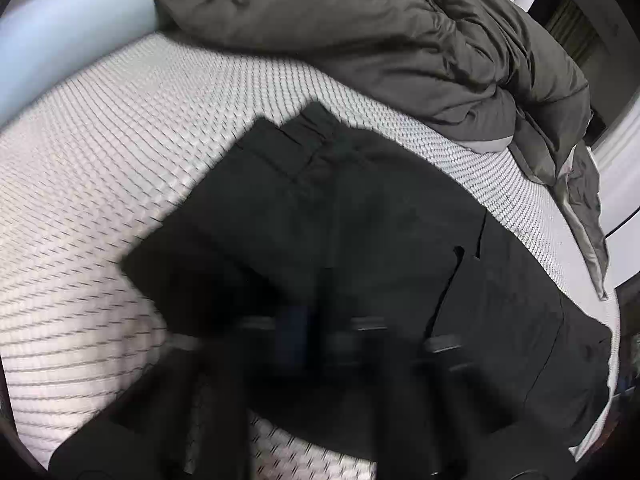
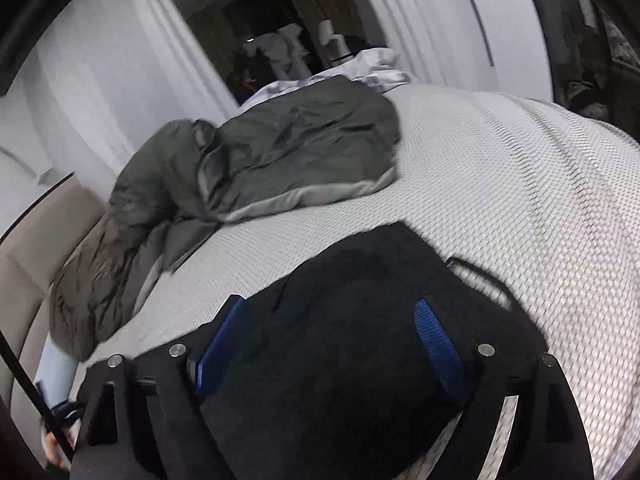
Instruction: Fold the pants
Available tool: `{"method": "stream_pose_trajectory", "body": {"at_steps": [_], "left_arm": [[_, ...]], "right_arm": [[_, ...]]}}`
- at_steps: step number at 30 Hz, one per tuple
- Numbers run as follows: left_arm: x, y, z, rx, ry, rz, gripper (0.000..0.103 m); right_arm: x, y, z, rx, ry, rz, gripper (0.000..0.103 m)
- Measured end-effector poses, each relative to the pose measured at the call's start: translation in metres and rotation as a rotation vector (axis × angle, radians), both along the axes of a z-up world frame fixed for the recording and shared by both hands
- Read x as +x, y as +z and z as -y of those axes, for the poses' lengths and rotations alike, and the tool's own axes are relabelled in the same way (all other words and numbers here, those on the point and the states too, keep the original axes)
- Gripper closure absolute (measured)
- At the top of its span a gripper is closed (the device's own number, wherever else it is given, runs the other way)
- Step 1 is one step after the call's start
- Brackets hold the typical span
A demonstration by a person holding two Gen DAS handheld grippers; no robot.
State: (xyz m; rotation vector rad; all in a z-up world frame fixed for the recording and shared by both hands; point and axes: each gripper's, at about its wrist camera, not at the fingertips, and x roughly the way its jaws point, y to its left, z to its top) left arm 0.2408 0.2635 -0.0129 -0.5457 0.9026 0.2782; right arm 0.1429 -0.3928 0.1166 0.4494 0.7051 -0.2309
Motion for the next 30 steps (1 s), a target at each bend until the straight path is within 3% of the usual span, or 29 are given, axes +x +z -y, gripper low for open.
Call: {"method": "stream_pose_trajectory", "body": {"at_steps": [3, 6, 12, 14, 16, 17, 20, 22, 23, 24, 25, 26, 28, 30], "left_arm": [[-0.022, 0.011, 0.0, 0.035, 0.019, 0.055, 0.103], [-0.044, 0.018, -0.008, 0.071, 0.062, 0.06, 0.103], [-0.068, 0.012, -0.008, 0.022, 0.117, 0.034, 0.097], [-0.084, 0.02, -0.001, 0.01, 0.126, 0.049, 0.077], [-0.099, 0.027, 0.012, -0.007, 0.129, 0.078, 0.021], [-0.104, 0.03, 0.019, -0.014, 0.131, 0.098, 0.018], [-0.095, 0.016, 0.036, -0.068, 0.074, 0.067, 0.018], [-0.085, -0.004, 0.038, -0.113, 0.092, 0.019, 0.02], [-0.081, -0.008, 0.038, -0.099, 0.117, 0.027, 0.023], [-0.078, -0.006, 0.037, -0.074, 0.125, 0.046, 0.036], [-0.074, -0.004, 0.037, -0.058, 0.131, 0.052, 0.06], [-0.071, -0.004, 0.034, -0.058, 0.141, 0.052, 0.071], [-0.069, -0.007, 0.028, -0.095, 0.169, 0.064, 0.096], [-0.069, -0.007, 0.026, -0.1, 0.16, 0.074, 0.1]], "right_arm": [[-0.018, -0.007, -0.011, -0.005, 0.018, -0.011, 0.016], [-0.041, -0.018, -0.011, -0.024, 0.032, -0.044, 0.016], [-0.069, -0.038, 0.02, 0.047, -0.032, -0.105, 0.016], [-0.078, -0.045, 0.029, 0.112, -0.043, -0.104, 0.016], [-0.084, -0.051, 0.039, 0.178, -0.049, -0.097, 0.016], [-0.085, -0.054, 0.043, 0.208, -0.05, -0.095, 0.016], [-0.083, -0.069, 0.051, 0.313, -0.044, -0.095, 0.016], [-0.076, -0.081, 0.054, 0.379, -0.04, -0.104, 0.016], [-0.072, -0.088, 0.057, 0.4, -0.049, -0.114, 0.016], [-0.068, -0.09, 0.058, 0.407, -0.06, -0.112, 0.016], [-0.064, -0.092, 0.06, 0.413, -0.069, -0.102, 0.017], [-0.06, -0.092, 0.062, 0.417, -0.07, -0.079, 0.019], [-0.051, -0.091, 0.064, 0.402, -0.075, -0.052, 0.05], [-0.043, -0.094, 0.064, 0.373, -0.077, -0.067, 0.069]]}}
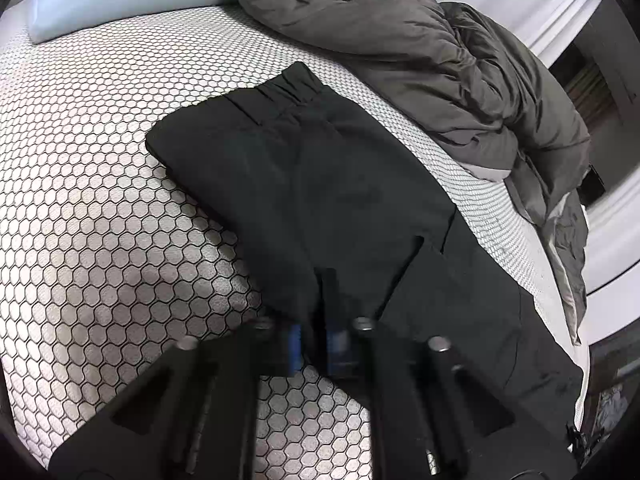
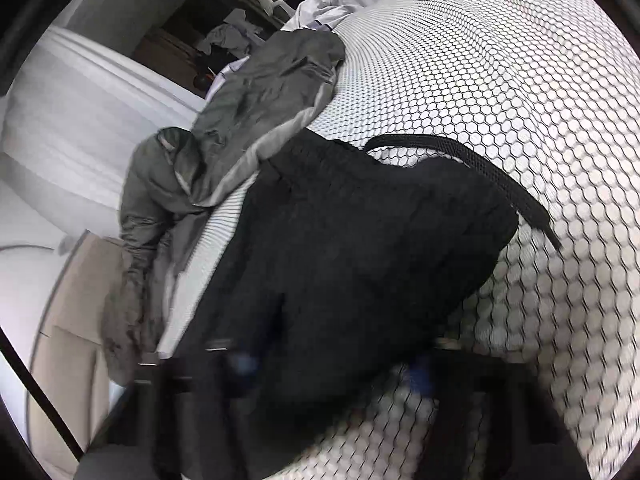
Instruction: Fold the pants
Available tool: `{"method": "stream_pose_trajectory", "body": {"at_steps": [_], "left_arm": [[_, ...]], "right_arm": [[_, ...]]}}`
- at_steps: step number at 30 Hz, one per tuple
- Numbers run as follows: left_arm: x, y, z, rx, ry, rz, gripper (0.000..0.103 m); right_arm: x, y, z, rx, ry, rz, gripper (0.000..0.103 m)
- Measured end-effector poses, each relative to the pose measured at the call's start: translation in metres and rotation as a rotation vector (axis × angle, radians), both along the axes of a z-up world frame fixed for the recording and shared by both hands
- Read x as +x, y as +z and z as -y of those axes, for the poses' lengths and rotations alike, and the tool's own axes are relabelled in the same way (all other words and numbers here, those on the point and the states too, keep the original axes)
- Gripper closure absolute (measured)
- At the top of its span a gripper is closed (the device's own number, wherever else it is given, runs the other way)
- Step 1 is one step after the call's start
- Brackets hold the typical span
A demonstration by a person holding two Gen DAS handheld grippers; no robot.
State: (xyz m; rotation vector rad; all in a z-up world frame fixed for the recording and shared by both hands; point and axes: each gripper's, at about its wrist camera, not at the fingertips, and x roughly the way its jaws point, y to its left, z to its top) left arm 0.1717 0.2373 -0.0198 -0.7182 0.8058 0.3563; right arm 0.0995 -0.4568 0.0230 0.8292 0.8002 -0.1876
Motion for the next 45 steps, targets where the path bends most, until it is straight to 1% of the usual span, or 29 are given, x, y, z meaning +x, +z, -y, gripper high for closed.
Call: {"method": "stream_pose_trajectory", "body": {"at_steps": [1, 3, 6, 11, 12, 14, 15, 16, 17, 18, 19, 20, 23, 24, 25, 26, 27, 28, 30, 32, 33, 34, 35, 36, 37, 39, 41, 42, 45], "left_arm": [[-0.005, 0.004, -0.001, 0.011, -0.006, 0.006, 0.101], [-0.014, 0.011, -0.004, 0.046, -0.021, 0.022, 0.101], [-0.04, 0.023, 0.0, 0.113, -0.051, 0.014, 0.101], [-0.094, 0.027, 0.007, 0.146, -0.064, 0.006, 0.1], [-0.105, 0.028, 0.01, 0.166, -0.074, 0.001, 0.1], [-0.128, 0.032, 0.015, 0.184, -0.07, 0.005, 0.097], [-0.134, 0.037, 0.019, 0.197, -0.067, 0.01, 0.092], [-0.14, 0.045, 0.024, 0.226, -0.063, 0.006, 0.082], [-0.147, 0.051, 0.03, 0.256, -0.064, 0.008, 0.072], [-0.151, 0.061, 0.039, 0.29, -0.072, 0.023, 0.05], [-0.157, 0.069, 0.047, 0.311, -0.081, 0.048, 0.031], [-0.16, 0.077, 0.057, 0.329, -0.099, 0.073, 0.024], [-0.155, 0.096, 0.097, 0.345, -0.235, 0.119, 0.015], [-0.15, 0.099, 0.109, 0.348, -0.269, 0.127, 0.007], [-0.146, 0.102, 0.121, 0.35, -0.301, 0.139, 0.001], [-0.14, 0.105, 0.14, 0.353, -0.351, 0.162, 0.001], [-0.132, 0.106, 0.152, 0.355, -0.379, 0.168, 0.001], [-0.124, 0.106, 0.17, 0.36, -0.416, 0.168, 0.001], [-0.109, 0.104, 0.202, 0.37, -0.483, 0.172, 0.001], [-0.1, 0.098, 0.235, 0.378, -0.547, 0.172, 0.001], [-0.094, 0.093, 0.253, 0.383, -0.599, 0.165, 0.001], [-0.09, 0.087, 0.27, 0.393, -0.644, 0.158, 0.001], [-0.088, 0.083, 0.284, 0.403, -0.665, 0.154, 0.001], [-0.088, 0.079, 0.299, 0.412, -0.686, 0.153, 0.001], [-0.089, 0.075, 0.308, 0.413, -0.703, 0.155, 0.001], [-0.094, 0.066, 0.331, 0.435, -0.739, 0.149, 0.001], [-0.099, 0.057, 0.347, 0.473, -0.76, 0.137, 0.001], [-0.1, 0.053, 0.354, 0.48, -0.767, 0.128, 0.001], [-0.096, 0.041, 0.368, 0.508, -0.764, 0.081, 0.001]], "right_arm": [[0.0, -0.001, -0.002, -0.004, 0.008, 0.005, 0.076], [-0.003, 0.004, -0.004, -0.015, 0.013, 0.019, 0.083], [-0.028, 0.019, -0.011, -0.035, 0.019, 0.038, 0.086], [-0.082, 0.031, -0.023, -0.072, 0.003, 0.019, 0.085], [-0.094, 0.03, -0.025, -0.082, 0.005, 0.01, 0.083], [-0.11, 0.028, -0.027, -0.094, 0.007, -0.024, 0.073], [-0.115, 0.027, -0.027, -0.1, 0.003, -0.04, 0.064], [-0.124, 0.029, -0.024, -0.101, -0.011, -0.038, 0.054], [-0.133, 0.031, -0.021, -0.09, -0.024, -0.02, 0.05], [-0.14, 0.034, -0.018, -0.079, -0.042, 0.003, 0.044], [-0.148, 0.039, -0.013, -0.066, -0.067, 0.042, 0.041], [-0.152, 0.041, -0.009, -0.055, -0.08, 0.062, 0.04], [-0.154, 0.035, 0.007, 0.007, -0.12, 0.074, 0.039], [-0.153, 0.031, 0.011, 0.039, -0.132, 0.071, 0.039], [-0.151, 0.026, 0.015, 0.073, -0.14, 0.073, 0.044], [-0.148, 0.021, 0.019, 0.093, -0.143, 0.064, 0.055], [-0.146, 0.02, 0.02, 0.081, -0.146, 0.052, 0.069], [-0.146, 0.021, 0.02, 0.055, -0.142, 0.038, 0.077], [-0.154, 0.033, 0.01, -0.034, -0.112, 0.051, 0.083], [-0.16, 0.042, -0.001, -0.121, -0.086, 0.03, 0.082], [-0.158, 0.041, -0.004, -0.151, -0.077, -0.005, 0.078], [-0.154, 0.037, -0.004, -0.175, -0.072, -0.056, 0.067], [-0.152, 0.032, -0.003, -0.189, -0.084, -0.11, 0.062], [-0.154, 0.032, -0.002, -0.191, -0.099, -0.11, 0.056], [-0.156, 0.038, -0.003, -0.209, -0.114, -0.095, 0.053], [-0.163, 0.062, -0.012, -0.344, -0.134, -0.038, 0.052], [-0.169, 0.088, -0.029, -0.489, -0.112, 0.039, 0.047], [-0.17, 0.097, -0.038, -0.533, -0.091, 0.065, 0.037], [-0.162, 0.106, -0.072, -0.556, 0.044, 0.136, 0.021]]}}
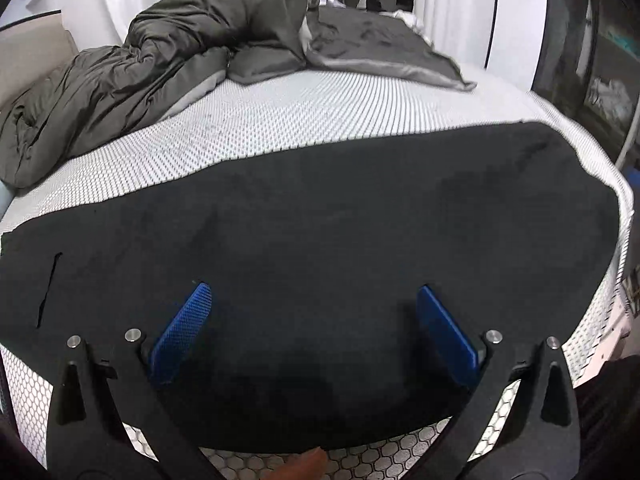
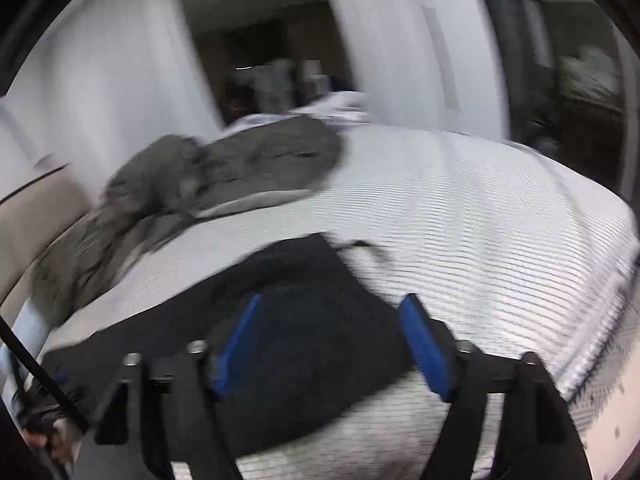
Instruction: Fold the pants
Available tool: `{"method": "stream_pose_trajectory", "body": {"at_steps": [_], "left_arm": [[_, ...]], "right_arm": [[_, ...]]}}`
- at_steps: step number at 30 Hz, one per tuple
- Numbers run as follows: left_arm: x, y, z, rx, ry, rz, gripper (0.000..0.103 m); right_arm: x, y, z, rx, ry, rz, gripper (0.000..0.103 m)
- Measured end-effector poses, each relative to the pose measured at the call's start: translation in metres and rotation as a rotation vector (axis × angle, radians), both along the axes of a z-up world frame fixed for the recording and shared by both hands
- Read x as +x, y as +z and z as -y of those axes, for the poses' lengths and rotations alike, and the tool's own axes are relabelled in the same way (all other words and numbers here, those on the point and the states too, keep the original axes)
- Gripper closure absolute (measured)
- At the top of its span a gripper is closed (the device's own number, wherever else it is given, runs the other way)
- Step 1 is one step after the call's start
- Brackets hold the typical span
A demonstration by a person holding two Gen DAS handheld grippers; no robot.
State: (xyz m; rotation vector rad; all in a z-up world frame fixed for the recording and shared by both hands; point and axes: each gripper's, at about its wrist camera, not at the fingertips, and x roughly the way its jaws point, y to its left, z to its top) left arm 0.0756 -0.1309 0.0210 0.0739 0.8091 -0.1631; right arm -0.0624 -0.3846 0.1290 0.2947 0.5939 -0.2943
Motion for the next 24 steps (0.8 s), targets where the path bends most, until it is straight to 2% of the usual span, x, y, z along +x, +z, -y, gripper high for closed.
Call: {"method": "stream_pose_trajectory", "body": {"at_steps": [2, 5, 8, 11, 14, 16, 19, 22, 24], "left_arm": [[0.004, -0.008, 0.003, 0.033, 0.003, -0.009, 0.001], [0.01, -0.014, 0.006, 0.085, 0.021, -0.003, 0.001], [0.016, -0.018, 0.003, 0.096, 0.023, -0.021, 0.001], [0.024, -0.023, -0.004, 0.094, 0.028, -0.049, 0.001], [0.028, -0.029, -0.016, 0.069, 0.031, -0.081, 0.0], [0.031, -0.031, -0.026, 0.041, 0.049, -0.101, 0.0], [0.031, -0.03, -0.032, 0.043, 0.074, -0.104, 0.0], [0.027, -0.024, -0.028, 0.068, 0.083, -0.098, 0.001], [0.023, -0.014, -0.019, 0.055, 0.059, -0.077, 0.001]], "right_arm": [[0.017, -0.004, -0.03, -0.028, 0.112, -0.034, 0.017], [0.043, -0.023, -0.077, -0.071, 0.237, -0.12, 0.016], [0.075, -0.05, -0.117, -0.09, 0.349, -0.218, 0.016], [0.091, -0.079, -0.141, -0.156, 0.413, -0.336, 0.016], [0.095, -0.099, -0.147, -0.242, 0.381, -0.43, 0.015], [0.092, -0.1, -0.136, -0.295, 0.315, -0.438, 0.013], [0.092, -0.098, -0.118, -0.328, 0.17, -0.451, 0.011], [0.092, -0.099, -0.112, -0.308, 0.158, -0.449, 0.011], [0.092, -0.099, -0.114, -0.326, 0.16, -0.449, 0.011]]}}
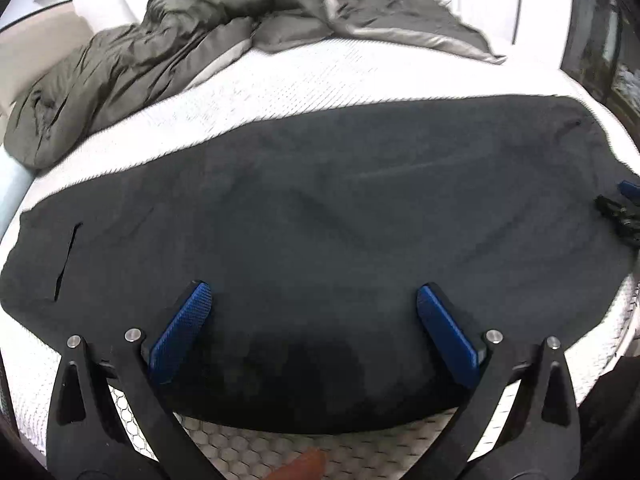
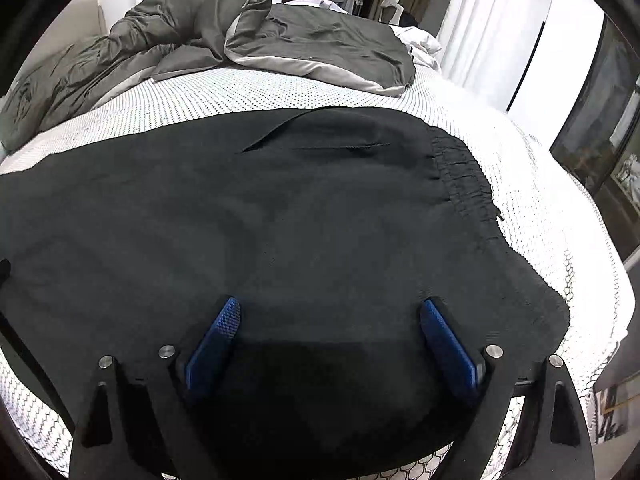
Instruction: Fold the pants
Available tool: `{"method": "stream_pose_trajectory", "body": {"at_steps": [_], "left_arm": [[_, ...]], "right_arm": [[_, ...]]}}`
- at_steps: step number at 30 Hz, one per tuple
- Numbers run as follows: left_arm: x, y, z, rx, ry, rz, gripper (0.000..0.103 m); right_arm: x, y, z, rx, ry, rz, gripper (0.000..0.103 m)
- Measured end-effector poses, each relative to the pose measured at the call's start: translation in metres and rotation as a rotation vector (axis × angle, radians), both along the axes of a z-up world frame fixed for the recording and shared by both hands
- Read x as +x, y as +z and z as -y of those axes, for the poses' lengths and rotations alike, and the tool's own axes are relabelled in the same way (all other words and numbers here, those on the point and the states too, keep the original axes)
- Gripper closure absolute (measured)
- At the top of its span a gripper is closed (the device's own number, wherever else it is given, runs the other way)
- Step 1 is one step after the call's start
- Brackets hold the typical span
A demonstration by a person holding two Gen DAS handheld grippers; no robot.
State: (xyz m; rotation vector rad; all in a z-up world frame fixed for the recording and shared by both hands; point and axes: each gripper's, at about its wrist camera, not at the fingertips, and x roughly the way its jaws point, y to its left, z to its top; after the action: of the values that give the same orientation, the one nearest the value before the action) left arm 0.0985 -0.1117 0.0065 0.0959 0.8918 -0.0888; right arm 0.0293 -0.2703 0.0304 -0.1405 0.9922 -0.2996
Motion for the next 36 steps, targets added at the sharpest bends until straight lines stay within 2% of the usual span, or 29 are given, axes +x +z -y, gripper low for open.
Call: {"method": "stream_pose_trajectory", "body": {"at_steps": [4, 7, 12, 14, 16, 18, 24, 29, 36], "left_arm": [[-0.001, 0.013, 0.033, -0.035, -0.09, 0.021, 0.001], [0.004, 0.011, 0.073, -0.031, -0.188, -0.005, 0.001], [0.001, -0.002, 0.122, 0.075, -0.303, -0.003, 0.001], [0.004, -0.005, 0.122, 0.073, -0.306, -0.013, 0.0], [0.008, -0.008, 0.116, 0.031, -0.305, -0.033, 0.0], [0.007, -0.012, 0.115, 0.022, -0.307, -0.037, 0.0], [0.005, -0.017, 0.122, 0.049, -0.303, -0.027, 0.0], [0.004, -0.016, 0.124, 0.053, -0.301, -0.027, 0.0], [0.004, -0.016, 0.125, 0.053, -0.305, -0.027, 0.0]], "right_arm": [[-0.001, -0.001, -0.002, -0.005, 0.005, -0.003, 0.01], [-0.009, 0.005, 0.006, -0.001, 0.01, -0.007, 0.01], [-0.013, 0.009, 0.014, 0.0, 0.023, -0.008, 0.01], [-0.013, 0.01, 0.014, -0.002, 0.029, -0.007, 0.01], [-0.016, 0.011, 0.013, -0.004, 0.034, -0.001, 0.01], [-0.018, 0.013, 0.009, -0.006, 0.039, 0.006, 0.01], [-0.023, 0.024, -0.012, 0.056, 0.153, 0.058, 0.01], [-0.018, 0.018, -0.033, 0.063, 0.236, 0.034, 0.01], [-0.015, 0.013, -0.04, 0.056, 0.242, 0.017, 0.01]]}}
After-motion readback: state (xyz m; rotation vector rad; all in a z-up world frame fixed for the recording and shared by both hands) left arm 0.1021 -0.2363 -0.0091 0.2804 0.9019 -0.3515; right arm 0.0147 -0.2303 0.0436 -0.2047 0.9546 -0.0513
